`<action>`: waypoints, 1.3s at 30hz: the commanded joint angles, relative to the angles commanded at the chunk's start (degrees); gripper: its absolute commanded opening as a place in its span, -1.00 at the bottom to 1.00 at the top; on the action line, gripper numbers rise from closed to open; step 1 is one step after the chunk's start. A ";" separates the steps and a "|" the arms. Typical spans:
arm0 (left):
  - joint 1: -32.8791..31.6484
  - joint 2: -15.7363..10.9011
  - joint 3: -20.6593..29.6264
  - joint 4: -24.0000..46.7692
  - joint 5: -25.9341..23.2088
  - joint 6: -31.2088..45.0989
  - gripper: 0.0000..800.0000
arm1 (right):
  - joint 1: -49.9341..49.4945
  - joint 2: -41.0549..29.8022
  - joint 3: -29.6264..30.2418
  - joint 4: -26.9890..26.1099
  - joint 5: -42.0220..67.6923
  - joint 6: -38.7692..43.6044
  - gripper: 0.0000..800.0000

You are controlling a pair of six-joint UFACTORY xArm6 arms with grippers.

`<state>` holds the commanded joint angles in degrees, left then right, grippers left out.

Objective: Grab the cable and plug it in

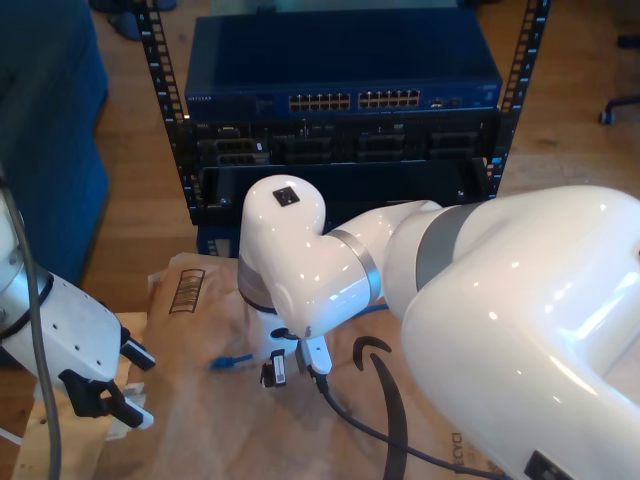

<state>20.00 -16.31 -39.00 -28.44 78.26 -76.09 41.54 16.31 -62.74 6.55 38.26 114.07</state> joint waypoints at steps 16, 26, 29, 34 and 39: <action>0.09 -0.09 0.70 0.09 0.09 0.00 1.00 | -0.53 -3.78 8.18 11.16 -6.42 -12.92 0.75; 0.09 -0.09 0.70 0.09 0.00 0.00 1.00 | -0.18 -3.87 7.12 12.04 -6.51 -14.15 0.13; 0.09 -0.09 0.70 0.09 0.00 0.00 1.00 | -0.26 -3.60 7.12 13.45 -6.51 -14.24 -0.25; 0.09 -0.09 0.70 0.09 0.00 0.00 1.00 | -0.26 -2.90 6.24 13.89 -6.51 -14.15 -0.25; 0.18 -0.18 0.70 0.09 0.09 0.09 1.00 | -0.18 -2.11 5.80 13.89 -6.51 -14.15 -0.32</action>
<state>20.18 -16.48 -38.30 -28.35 78.35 -76.00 41.36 14.20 -56.93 20.44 31.76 99.91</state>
